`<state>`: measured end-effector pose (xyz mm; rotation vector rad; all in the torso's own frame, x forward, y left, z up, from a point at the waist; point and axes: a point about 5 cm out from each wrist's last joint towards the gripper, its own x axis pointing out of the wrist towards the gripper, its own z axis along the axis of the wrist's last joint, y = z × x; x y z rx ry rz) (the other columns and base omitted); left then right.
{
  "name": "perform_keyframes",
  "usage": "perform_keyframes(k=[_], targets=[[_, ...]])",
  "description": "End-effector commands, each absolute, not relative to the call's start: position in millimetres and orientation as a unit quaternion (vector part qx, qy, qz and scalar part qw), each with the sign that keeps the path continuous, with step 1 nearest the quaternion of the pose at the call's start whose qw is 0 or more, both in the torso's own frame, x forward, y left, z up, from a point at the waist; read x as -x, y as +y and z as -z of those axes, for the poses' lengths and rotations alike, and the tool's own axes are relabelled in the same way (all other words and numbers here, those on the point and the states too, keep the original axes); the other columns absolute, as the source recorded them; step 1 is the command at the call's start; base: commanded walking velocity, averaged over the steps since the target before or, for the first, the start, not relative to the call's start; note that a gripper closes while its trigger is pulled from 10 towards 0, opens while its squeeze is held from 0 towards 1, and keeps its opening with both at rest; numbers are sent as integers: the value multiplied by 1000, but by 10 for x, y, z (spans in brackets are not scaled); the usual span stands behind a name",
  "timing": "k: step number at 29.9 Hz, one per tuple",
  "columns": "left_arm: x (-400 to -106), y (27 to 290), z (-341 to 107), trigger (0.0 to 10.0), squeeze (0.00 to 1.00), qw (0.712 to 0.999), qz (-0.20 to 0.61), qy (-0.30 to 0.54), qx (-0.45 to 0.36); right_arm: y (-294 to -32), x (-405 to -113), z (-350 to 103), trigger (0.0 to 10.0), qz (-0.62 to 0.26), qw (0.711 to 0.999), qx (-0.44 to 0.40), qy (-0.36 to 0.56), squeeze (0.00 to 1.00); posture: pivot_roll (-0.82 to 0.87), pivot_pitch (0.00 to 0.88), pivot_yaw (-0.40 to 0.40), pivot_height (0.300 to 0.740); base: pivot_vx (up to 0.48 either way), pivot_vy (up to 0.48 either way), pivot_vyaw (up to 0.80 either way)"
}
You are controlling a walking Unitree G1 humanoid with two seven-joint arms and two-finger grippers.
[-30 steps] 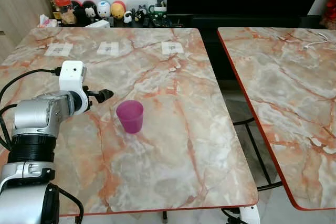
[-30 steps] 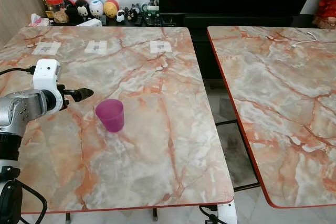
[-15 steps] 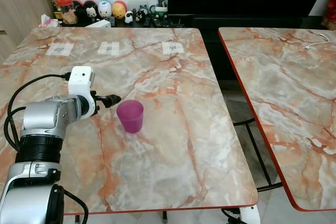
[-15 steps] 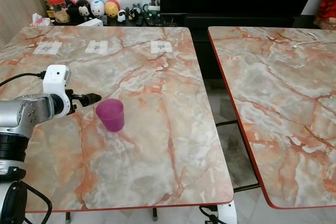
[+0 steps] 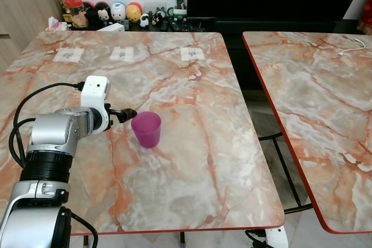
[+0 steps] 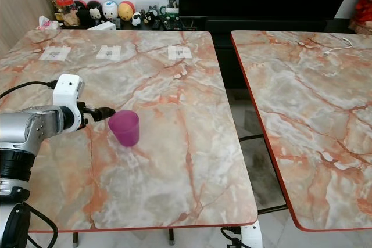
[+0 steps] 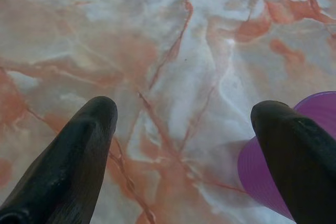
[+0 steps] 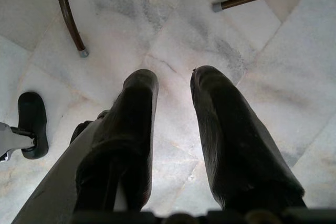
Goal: Setting the table
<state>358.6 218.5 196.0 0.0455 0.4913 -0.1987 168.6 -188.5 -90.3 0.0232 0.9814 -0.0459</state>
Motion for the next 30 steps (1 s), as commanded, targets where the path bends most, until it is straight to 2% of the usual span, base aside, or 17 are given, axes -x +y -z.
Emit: perform_keyframes(k=[1, 15, 17, 21, 24, 26, 30], targets=[[-3574, 2141, -1965, 10000, 0, 966, 107, 232, -36, -1908, -1638, 923, 10000, 25, 876, -10, 481, 0, 167, 17, -57, 740, 0, 0, 0], [-3584, 2107, -1953, 10000, 0, 966, 119, 218, -71, -1917, -1638, 921, 10000, 24, 876, -8, 482, 0, 164, 20, -59, 740, 0, 0, 0], [-3634, 2137, -2034, 10000, 0, 978, 105, 161, -80, -1916, -1640, 921, 10000, 23, 876, -9, 481, 0, 164, 17, -58, 740, 0, 0, 0], [-3652, 2274, -2099, 10000, 0, 989, 61, 99, -96, -1914, -1642, 920, 10000, 23, 877, -9, 481, 0, 161, 18, -56, 740, 0, 0, 0], [-3625, 2344, -2113, 10000, 0, 990, 50, 71, -108, -1914, -1643, 919, 10000, 23, 877, -9, 481, 0, 159, 19, -57, 740, 0, 0, 0], [-3523, 2462, -2084, 10000, 0, 983, 36, 34, -175, -1919, -1641, 920, 10000, 22, 876, -8, 481, 0, 166, 22, -61, 740, 0, 0, 0], [-3442, 2532, -2072, 10000, 0, 987, 24, 4, -161, -1928, -1637, 920, 10000, 22, 876, -7, 482, 0, 167, 27, -65, 740, 0, 0, 0]])
